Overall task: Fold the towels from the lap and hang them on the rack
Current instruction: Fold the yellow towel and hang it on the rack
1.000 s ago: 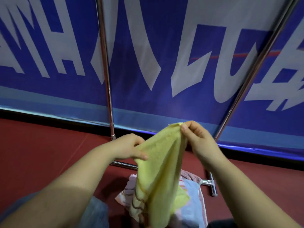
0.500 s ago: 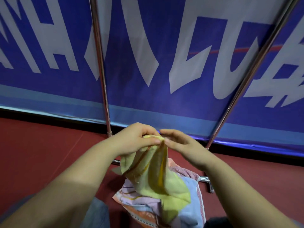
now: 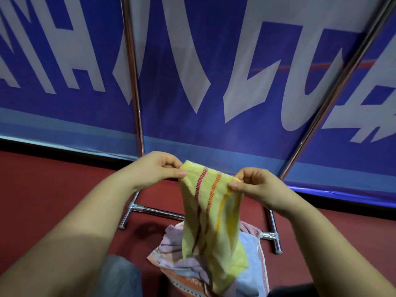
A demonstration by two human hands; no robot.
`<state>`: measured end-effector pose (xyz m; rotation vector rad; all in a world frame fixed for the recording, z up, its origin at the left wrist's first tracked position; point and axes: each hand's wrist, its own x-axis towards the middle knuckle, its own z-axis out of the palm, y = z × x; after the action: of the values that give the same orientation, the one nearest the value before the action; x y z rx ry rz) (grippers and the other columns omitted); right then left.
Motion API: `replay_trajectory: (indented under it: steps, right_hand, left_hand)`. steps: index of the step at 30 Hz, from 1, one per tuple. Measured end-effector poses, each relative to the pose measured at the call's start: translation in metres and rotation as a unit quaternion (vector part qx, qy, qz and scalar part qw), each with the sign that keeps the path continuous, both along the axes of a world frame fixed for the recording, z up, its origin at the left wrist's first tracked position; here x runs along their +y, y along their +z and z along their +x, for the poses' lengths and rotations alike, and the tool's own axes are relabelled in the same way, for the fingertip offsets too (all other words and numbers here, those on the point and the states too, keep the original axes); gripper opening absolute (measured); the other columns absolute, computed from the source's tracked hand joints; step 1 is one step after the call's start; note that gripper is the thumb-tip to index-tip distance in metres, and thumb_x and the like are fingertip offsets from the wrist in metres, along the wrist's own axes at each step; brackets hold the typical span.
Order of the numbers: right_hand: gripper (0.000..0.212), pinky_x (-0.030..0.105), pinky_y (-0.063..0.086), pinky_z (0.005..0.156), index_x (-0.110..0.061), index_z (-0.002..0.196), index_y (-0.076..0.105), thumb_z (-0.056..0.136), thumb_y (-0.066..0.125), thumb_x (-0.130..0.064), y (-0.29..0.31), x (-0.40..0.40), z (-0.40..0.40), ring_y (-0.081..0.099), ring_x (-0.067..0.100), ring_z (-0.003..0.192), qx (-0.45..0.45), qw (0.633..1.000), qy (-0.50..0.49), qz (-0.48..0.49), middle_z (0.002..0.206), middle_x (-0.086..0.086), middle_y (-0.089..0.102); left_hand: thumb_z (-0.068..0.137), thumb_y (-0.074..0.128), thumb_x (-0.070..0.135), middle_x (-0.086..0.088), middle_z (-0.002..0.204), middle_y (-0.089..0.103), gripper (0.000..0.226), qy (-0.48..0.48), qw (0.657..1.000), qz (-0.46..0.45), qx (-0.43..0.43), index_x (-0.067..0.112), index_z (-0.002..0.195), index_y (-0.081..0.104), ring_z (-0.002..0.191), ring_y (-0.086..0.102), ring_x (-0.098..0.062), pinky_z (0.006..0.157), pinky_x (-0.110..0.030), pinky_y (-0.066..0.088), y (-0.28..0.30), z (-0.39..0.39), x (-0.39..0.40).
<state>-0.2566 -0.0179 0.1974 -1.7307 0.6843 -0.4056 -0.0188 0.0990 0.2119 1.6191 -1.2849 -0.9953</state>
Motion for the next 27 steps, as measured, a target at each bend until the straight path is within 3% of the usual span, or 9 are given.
replay_trajectory:
  steps: [2,4,6,8,11,15,19,24,27]
  right_hand:
    - [0.015,0.023,0.045,0.070,-0.014,0.078,0.061,0.076,0.071,-0.025,-0.006,0.007,0.005,0.056,0.006,0.068,0.024,1.000,0.010,-0.011,0.070,-0.007,0.064]
    - [0.027,0.028,0.049,0.078,-0.016,0.086,0.062,0.067,0.072,-0.032,-0.011,0.017,0.014,0.062,0.011,0.078,-0.028,0.999,0.000,0.028,0.081,-0.002,0.068]
    - [0.032,0.025,0.051,0.080,-0.015,0.090,0.063,0.066,0.072,-0.034,-0.010,0.027,0.023,0.065,0.012,0.082,-0.078,0.996,-0.019,0.048,0.085,0.002,0.070]
    - [0.029,0.026,0.050,0.075,-0.011,0.086,0.064,0.071,0.075,-0.033,-0.010,0.034,0.029,0.064,0.014,0.078,-0.087,0.995,-0.040,0.025,0.082,0.006,0.069]
    - [0.024,0.027,0.049,0.070,-0.003,0.084,0.064,0.080,0.072,-0.026,-0.009,0.039,0.031,0.062,0.013,0.071,-0.064,0.995,-0.064,-0.030,0.079,0.014,0.069]
    - [0.009,0.014,0.047,0.051,-0.007,0.082,0.059,0.089,0.060,-0.012,-0.003,0.041,0.031,0.061,0.002,0.052,-0.088,0.993,-0.070,-0.034,0.065,0.003,0.063]
    - [0.014,0.021,0.044,0.057,-0.018,0.078,0.058,0.092,0.058,-0.015,-0.002,0.025,0.023,0.054,0.008,0.059,-0.101,0.983,-0.145,-0.060,0.066,-0.001,0.059]
    - [0.017,0.019,0.040,0.053,-0.017,0.077,0.056,0.093,0.055,-0.015,-0.001,-0.004,-0.004,0.048,0.005,0.055,-0.118,0.958,-0.258,-0.038,0.064,-0.004,0.055]
    - [0.016,0.014,0.041,0.046,-0.018,0.077,0.056,0.093,0.056,-0.020,-0.004,-0.014,-0.017,0.050,0.001,0.050,-0.091,0.945,-0.312,-0.043,0.065,-0.004,0.057]
  left_hand:
    - [0.081,0.066,0.006,0.007,0.072,0.071,0.008,-0.005,0.999,-0.022,0.038,0.013,0.077,0.069,0.071,0.063,-0.001,0.074,-0.012,0.049,0.001,-0.010,-0.003]
    - [0.082,0.065,0.006,0.009,0.071,0.070,0.010,-0.019,0.998,-0.043,0.033,0.014,0.078,0.069,0.071,0.062,0.000,0.074,-0.013,0.049,0.001,-0.023,-0.006]
    - [0.082,0.066,0.007,0.013,0.070,0.070,0.015,-0.038,0.998,-0.057,-0.001,0.020,0.077,0.069,0.073,0.060,0.002,0.076,-0.015,0.048,0.000,-0.034,-0.009]
    - [0.081,0.067,0.005,0.016,0.065,0.068,0.020,-0.035,0.997,-0.072,-0.016,0.024,0.075,0.066,0.067,0.058,0.006,0.072,-0.011,0.046,-0.002,-0.040,-0.010]
    - [0.080,0.068,0.007,0.005,0.070,0.063,0.016,-0.018,0.997,-0.077,-0.013,0.022,0.076,0.064,0.069,0.056,-0.007,0.071,-0.022,0.046,-0.004,-0.042,-0.011]
    - [0.083,0.065,0.008,0.002,0.071,0.059,0.013,-0.033,0.997,-0.058,0.027,0.019,0.078,0.060,0.069,0.053,-0.010,0.069,-0.023,0.043,-0.011,-0.042,-0.013]
    - [0.087,0.061,0.014,0.009,0.066,0.063,0.009,-0.080,0.994,0.011,0.078,0.015,0.079,0.058,0.063,0.055,-0.003,0.061,-0.017,0.042,-0.021,-0.043,-0.015]
    - [0.069,0.063,0.043,-0.006,0.077,0.061,0.027,-0.060,0.997,0.051,0.004,0.017,0.077,0.065,0.075,0.051,-0.017,0.068,-0.030,0.037,-0.029,-0.030,-0.013]
    - [0.075,0.069,0.039,-0.009,0.073,0.063,0.022,-0.032,0.996,0.064,-0.051,0.018,0.073,0.067,0.066,0.053,-0.014,0.066,-0.029,0.038,-0.032,-0.018,-0.011]
